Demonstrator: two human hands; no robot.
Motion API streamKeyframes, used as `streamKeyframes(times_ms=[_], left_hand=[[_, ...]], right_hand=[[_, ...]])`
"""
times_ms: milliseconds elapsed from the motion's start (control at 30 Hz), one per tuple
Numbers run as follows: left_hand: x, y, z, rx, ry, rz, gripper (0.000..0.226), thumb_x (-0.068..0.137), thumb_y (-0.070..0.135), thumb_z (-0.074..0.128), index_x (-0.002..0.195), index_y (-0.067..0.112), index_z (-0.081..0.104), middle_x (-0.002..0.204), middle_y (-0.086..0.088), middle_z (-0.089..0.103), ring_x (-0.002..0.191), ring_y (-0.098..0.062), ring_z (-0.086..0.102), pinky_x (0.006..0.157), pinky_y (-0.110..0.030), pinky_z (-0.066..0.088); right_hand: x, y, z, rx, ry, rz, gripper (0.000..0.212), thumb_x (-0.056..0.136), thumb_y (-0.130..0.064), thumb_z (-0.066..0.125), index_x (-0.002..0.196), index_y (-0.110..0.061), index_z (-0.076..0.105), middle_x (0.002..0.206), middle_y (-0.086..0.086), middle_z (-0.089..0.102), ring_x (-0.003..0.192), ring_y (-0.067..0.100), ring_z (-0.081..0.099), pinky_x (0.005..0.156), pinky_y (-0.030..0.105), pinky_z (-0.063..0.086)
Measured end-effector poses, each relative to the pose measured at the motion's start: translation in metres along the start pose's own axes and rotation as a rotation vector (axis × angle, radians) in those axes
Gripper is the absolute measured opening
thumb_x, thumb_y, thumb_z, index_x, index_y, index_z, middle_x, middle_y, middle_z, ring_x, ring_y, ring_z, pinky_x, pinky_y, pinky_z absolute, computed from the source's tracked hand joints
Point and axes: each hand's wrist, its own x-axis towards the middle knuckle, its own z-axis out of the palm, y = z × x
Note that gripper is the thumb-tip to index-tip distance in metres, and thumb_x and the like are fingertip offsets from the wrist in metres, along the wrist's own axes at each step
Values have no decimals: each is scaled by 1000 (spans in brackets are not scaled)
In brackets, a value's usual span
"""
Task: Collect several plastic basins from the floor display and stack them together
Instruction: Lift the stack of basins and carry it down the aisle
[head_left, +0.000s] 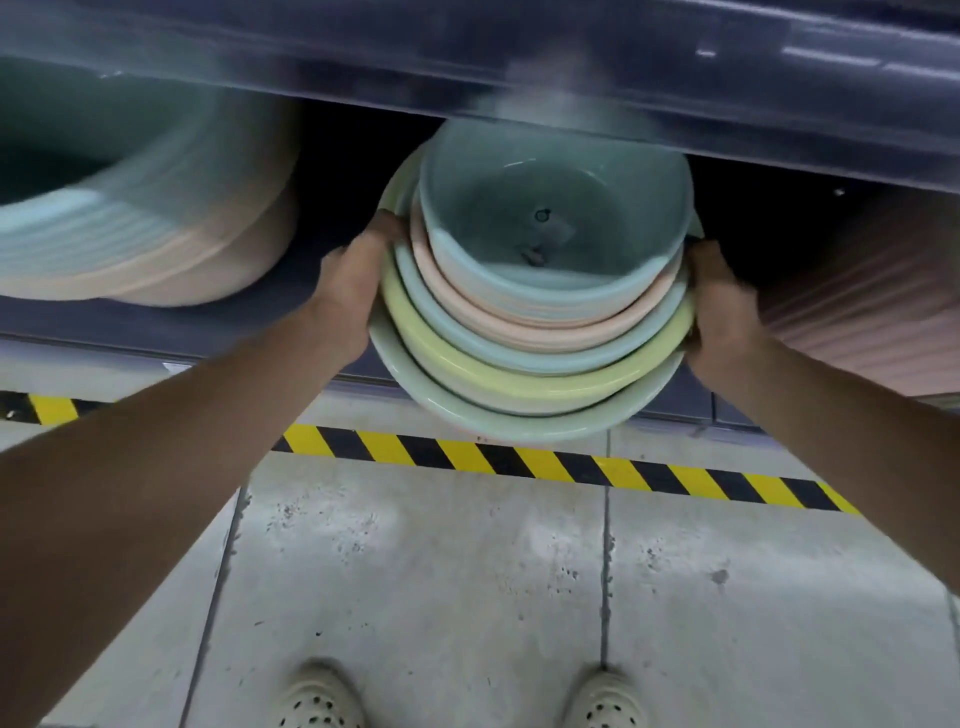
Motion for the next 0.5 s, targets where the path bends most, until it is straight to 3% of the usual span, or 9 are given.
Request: streamKeyframes(times_ms=[100, 200, 267, 367, 433, 500], left_hand=[[21, -2, 8, 5, 5, 129, 61, 62, 50, 74, 114, 18, 73, 96, 2, 77, 84, -19, 72, 66, -31, 54], [36, 4, 19, -12, 28, 142, 66, 57, 53, 76, 115, 20, 71, 98, 4, 76, 87, -16, 73, 79, -35, 59], [44, 10, 24, -50, 49, 109, 79, 51, 55, 75, 122, 19, 66, 101, 2, 75, 88, -16, 72, 83, -35, 59], [52, 13, 26, -66, 44, 118, 93, 46, 58, 79, 127, 16, 62, 104, -1, 74, 91, -18, 72, 84, -36, 58], [52, 13, 27, -61, 46, 122, 89, 50, 59, 79, 126, 16, 61, 104, -1, 73, 92, -18, 71, 85, -35, 58], [50, 10, 26, -40, 48, 87, 91, 47, 64, 80, 123, 19, 63, 105, 1, 73, 92, -17, 71, 85, -35, 58]], right_hand=[[18, 1, 10, 38, 1, -54, 34, 74, -44, 72, 97, -20, 71, 104, 1, 76, 96, 16, 72, 97, 44, 55], [32, -3, 19, 38, 11, -49, 43, 78, -48, 69, 108, -17, 67, 104, -2, 73, 94, 15, 71, 92, 38, 56], [36, -7, 23, 43, 1, -51, 31, 81, -46, 69, 99, -21, 64, 96, -5, 70, 89, 13, 69, 85, 34, 57], [39, -10, 29, 72, 29, -57, 22, 83, -42, 70, 81, -29, 53, 89, -8, 64, 86, 11, 65, 88, 34, 55], [40, -9, 30, 105, 27, -60, 23, 78, -41, 73, 87, -24, 62, 92, -6, 69, 91, 15, 69, 90, 35, 56], [39, -5, 28, 43, 39, -61, 42, 77, -46, 74, 106, -17, 67, 98, -7, 70, 99, 17, 68, 93, 33, 55]])
